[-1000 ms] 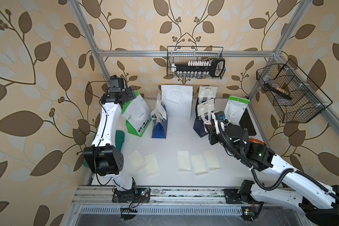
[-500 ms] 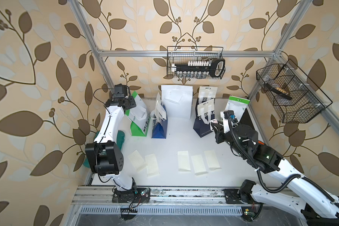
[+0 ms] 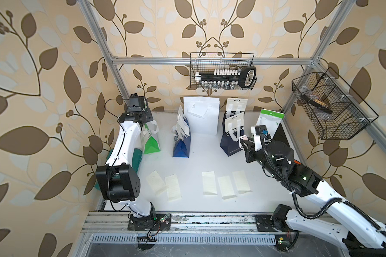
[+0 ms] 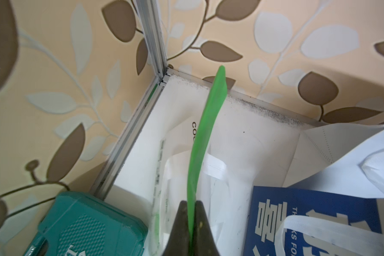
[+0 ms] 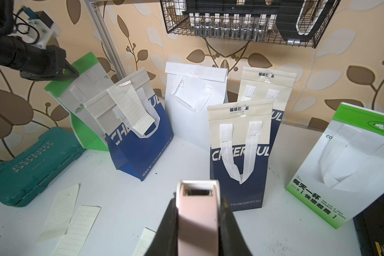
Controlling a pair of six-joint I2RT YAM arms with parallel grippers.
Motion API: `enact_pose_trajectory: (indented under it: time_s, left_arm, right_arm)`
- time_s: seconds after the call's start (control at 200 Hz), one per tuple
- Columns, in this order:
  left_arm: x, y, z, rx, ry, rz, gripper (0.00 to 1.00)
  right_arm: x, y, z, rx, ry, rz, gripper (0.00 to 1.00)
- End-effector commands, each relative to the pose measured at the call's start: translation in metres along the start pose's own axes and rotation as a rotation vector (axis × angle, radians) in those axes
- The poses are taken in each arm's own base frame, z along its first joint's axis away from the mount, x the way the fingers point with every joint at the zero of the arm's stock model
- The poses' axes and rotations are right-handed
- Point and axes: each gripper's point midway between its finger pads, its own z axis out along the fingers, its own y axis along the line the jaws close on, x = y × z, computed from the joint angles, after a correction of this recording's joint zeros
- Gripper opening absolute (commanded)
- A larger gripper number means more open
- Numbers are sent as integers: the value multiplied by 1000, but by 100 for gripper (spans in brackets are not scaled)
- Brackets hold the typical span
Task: Staple the receipts to the bags
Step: Pick up the takeout bag at the center of the board, then place the stapler at the center of the board.
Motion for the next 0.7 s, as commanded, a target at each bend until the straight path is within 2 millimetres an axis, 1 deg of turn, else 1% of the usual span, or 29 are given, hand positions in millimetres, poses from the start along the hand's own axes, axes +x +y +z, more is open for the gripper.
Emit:
enact_pose_trajectory:
  time_s: [0.0, 0.07, 0.13, 0.16, 0.185, 0.24, 0.335, 0.395, 0.49, 0.53, 0.63, 0.695]
  left_arm:
    - [-93, -4, -113, 35, -361, -29, 0]
    - [-115, -23, -163, 71, -468, 18, 0]
    - [-126, -42, -208, 120, -555, 59, 0]
    - [-128, -51, -228, 152, -593, 69, 0]
    - [-128, -55, -241, 180, -613, 72, 0]
    - [-126, -58, -266, 235, -633, 49, 0]
    - [-114, -63, -297, 389, -630, 10, 0]
    - [-105, -72, -318, 519, -618, 9, 0]
    - [-87, -96, -358, 780, -600, 72, 0]
    - [-76, -107, -374, 890, -581, 115, 0]
    - [-53, -121, -399, 1076, -532, 177, 0]
    - [-38, -127, -408, 1168, -499, 201, 0]
  right_arm:
    - [-3, 3, 3, -12, -16, 22, 0]
    - [-3, 3, 4, -12, -15, 21, 0]
    - [-4, 2, 4, -3, -17, 19, 0]
    - [-4, 1, 4, -1, -20, 19, 0]
    - [-5, 1, 4, 2, -21, 19, 0]
    - [-6, 0, 3, 5, -23, 19, 0]
    - [-8, -3, 1, 21, -27, 11, 0]
    - [-9, -6, -1, 33, -32, 8, 0]
    - [-10, -10, -4, 50, -36, 2, 0]
    - [-11, -13, -6, 60, -39, 2, 0]
    - [-14, -19, -10, 79, -51, 11, 0]
    - [-15, -23, -12, 89, -51, 15, 0]
